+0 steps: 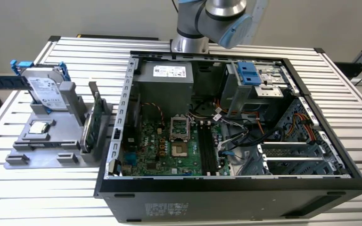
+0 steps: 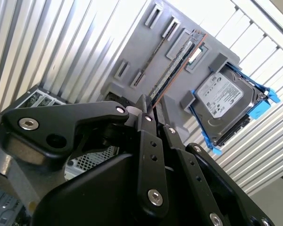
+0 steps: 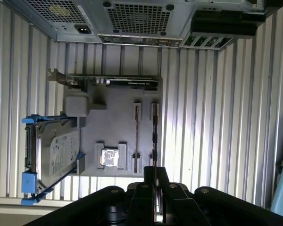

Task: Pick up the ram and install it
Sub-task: 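Pick up the ram and move it above insertion slot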

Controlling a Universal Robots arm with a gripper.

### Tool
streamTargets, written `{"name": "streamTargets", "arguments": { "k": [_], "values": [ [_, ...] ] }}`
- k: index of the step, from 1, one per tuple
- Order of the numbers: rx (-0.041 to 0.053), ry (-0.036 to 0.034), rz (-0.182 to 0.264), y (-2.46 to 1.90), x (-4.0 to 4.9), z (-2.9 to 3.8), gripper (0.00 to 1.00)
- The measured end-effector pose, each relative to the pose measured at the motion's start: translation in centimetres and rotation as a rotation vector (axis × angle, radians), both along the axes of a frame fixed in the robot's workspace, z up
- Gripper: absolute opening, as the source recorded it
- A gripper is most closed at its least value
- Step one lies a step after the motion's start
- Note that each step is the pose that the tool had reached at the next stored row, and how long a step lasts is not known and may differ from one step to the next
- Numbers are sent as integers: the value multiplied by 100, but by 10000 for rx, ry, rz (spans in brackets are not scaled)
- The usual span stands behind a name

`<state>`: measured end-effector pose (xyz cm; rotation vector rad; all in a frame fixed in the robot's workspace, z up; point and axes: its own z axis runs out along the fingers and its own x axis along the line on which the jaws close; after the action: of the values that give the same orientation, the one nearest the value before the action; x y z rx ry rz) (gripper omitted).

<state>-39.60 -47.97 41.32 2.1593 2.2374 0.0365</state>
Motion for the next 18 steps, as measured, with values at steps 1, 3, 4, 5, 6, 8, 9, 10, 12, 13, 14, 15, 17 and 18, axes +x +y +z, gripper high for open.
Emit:
{"name": "streamTargets", "arguments": {
  "k": [1,3,4,5,6,8,9,10,12,13,14,15,17,18],
  "values": [
    [1,-1,0,0,0,1,0],
    [2,-2,0,0,0,3,0],
    [0,0,0,0,0,4,0],
    [0,0,0,0,0,5,0],
    [0,0,0,0,0,6,0],
    [-2,3,2,0,9,8,0],
    [-2,2,1,0,14,7,0],
    [-2,1,1,0,21,6,0],
    [-3,1,1,0,38,7,0],
    [-3,1,0,0,48,6,0],
    [-3,0,1,0,59,6,0],
    [-3,0,0,0,71,6,0],
    [-3,0,0,0,97,6,0],
    [-3,0,1,0,110,6,0]
  ]
}}
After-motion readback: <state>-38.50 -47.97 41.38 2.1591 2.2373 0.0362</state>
